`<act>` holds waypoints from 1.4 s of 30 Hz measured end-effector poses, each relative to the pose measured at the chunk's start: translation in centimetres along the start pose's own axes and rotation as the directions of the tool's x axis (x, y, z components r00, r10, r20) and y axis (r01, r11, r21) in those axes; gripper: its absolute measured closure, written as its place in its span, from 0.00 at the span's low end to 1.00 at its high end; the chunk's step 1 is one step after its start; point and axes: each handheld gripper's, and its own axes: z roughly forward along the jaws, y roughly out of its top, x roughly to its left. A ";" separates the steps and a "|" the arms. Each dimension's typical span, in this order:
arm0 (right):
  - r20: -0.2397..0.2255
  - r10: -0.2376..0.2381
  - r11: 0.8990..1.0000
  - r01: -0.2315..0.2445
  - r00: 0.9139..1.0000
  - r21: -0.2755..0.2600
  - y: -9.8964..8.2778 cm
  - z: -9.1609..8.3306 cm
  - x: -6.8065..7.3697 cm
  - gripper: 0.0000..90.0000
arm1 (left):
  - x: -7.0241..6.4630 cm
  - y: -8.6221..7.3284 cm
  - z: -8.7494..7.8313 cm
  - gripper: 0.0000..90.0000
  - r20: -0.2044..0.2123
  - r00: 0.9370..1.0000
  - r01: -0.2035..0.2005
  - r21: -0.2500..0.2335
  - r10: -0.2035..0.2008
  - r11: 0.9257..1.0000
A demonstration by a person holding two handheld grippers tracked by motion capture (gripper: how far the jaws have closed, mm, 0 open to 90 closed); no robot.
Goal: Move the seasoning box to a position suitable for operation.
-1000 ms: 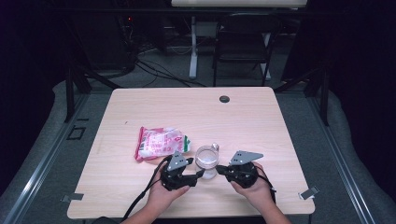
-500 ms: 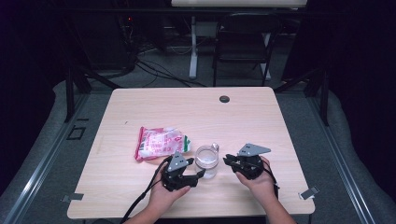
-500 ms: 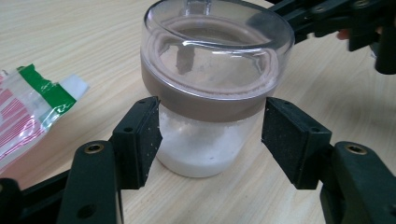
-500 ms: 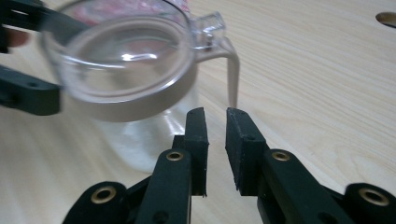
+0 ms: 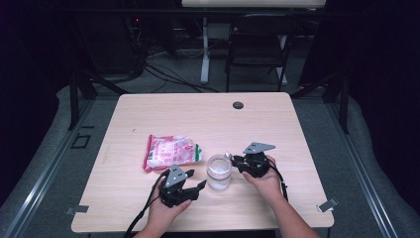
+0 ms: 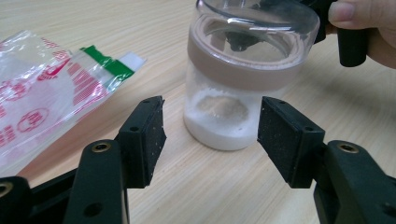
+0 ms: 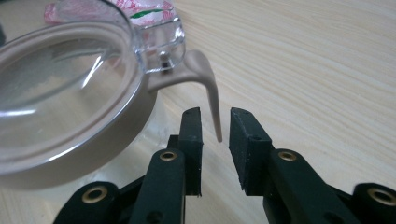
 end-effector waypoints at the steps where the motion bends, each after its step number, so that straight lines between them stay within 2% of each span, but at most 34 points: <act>1: -0.004 -0.001 1.000 0.001 1.000 -0.002 0.1 0.2 0.0 0.83 | 0.1 -0.2 -0.3 0.46 -0.005 1.000 0.005 -0.004 -0.005 1.000; 3: -0.011 -0.013 1.000 0.013 1.000 0.015 0.2 0.6 0.1 0.83 | 0.2 -0.3 -0.5 0.46 -0.014 1.000 0.012 -0.007 -0.012 1.000; 6: 0.004 -0.044 0.998 0.044 0.999 0.033 0.3 1.2 0.4 0.85 | 0.3 -0.5 -0.8 0.46 -0.019 1.000 0.016 -0.003 -0.016 1.000; 9: 0.007 -0.037 0.999 0.037 0.999 0.040 0.4 1.4 0.2 0.89 | 0.2 -0.6 -0.9 0.50 -0.008 1.000 0.023 0.004 -0.023 1.000; 11: 0.008 -0.032 0.999 0.032 0.999 0.037 0.4 1.4 0.1 0.91 | 0.1 -0.6 -0.9 0.50 0.013 0.999 0.041 0.003 -0.041 0.999; 14: 0.006 -0.024 0.999 0.023 1.000 0.041 0.5 1.5 0.1 0.93 | 0.0 -0.6 -0.9 0.51 0.015 1.000 0.028 0.008 -0.028 1.000; 20: 0.022 -0.040 0.998 0.038 0.999 0.059 0.6 1.2 0.2 0.94 | -0.1 -0.6 -0.7 0.51 0.016 1.000 0.018 0.011 -0.018 1.000; 24: 0.057 -0.043 0.997 0.039 0.997 0.064 0.5 0.9 0.4 0.95 | 0.1 -0.4 -0.5 0.51 0.019 1.000 0.013 0.020 -0.013 1.000; 27: 0.108 -0.062 0.996 0.054 0.992 0.076 0.4 0.7 1.1 0.96 | 0.0 -0.1 -0.4 0.54 0.031 0.999 0.012 0.019 -0.013 1.000; 30: 0.142 -0.045 0.997 0.034 0.989 0.073 0.1 0.3 1.6 0.96 | 0.0 0.0 -0.3 0.54 0.033 0.999 0.003 0.018 -0.003 1.000; 31: 0.155 -0.041 0.997 0.030 0.987 0.072 0.0 0.2 1.7 0.96 | -0.2 0.1 -0.2 0.53 0.062 0.998 0.003 0.016 -0.004 1.000; 32: 0.155 -0.041 0.997 0.030 0.987 0.072 0.0 0.2 1.7 0.96 | -0.2 0.1 -0.2 0.53 0.062 0.998 0.003 0.016 -0.004 1.000; 33: 0.175 -0.029 0.997 0.016 0.984 0.074 -0.2 -0.1 1.9 0.96 | -0.6 0.1 0.1 0.52 0.085 0.996 -0.004 -0.008 0.004 1.000; 36: 0.191 -0.009 0.997 -0.005 0.982 0.076 -0.5 -0.5 2.2 0.96 | -1.1 0.3 0.7 0.50 0.057 0.997 -0.044 -0.004 0.044 0.999; 38: 0.196 -0.005 0.997 -0.009 0.981 0.071 -0.6 -0.6 2.4 0.96 | -1.2 0.4 1.0 0.49 0.050 0.998 -0.041 -0.004 0.041 0.999; 39: 0.208 -0.005 0.997 -0.011 0.978 0.073 -0.9 -0.9 2.7 0.95 | -1.1 0.6 1.5 0.49 0.058 0.998 -0.024 -0.004 0.024 1.000; 42: 0.215 -0.006 0.997 -0.010 0.977 0.073 -1.1 -1.2 3.0 0.95 | -1.1 0.8 1.9 0.47 0.064 0.998 -0.015 -0.004 0.015 1.000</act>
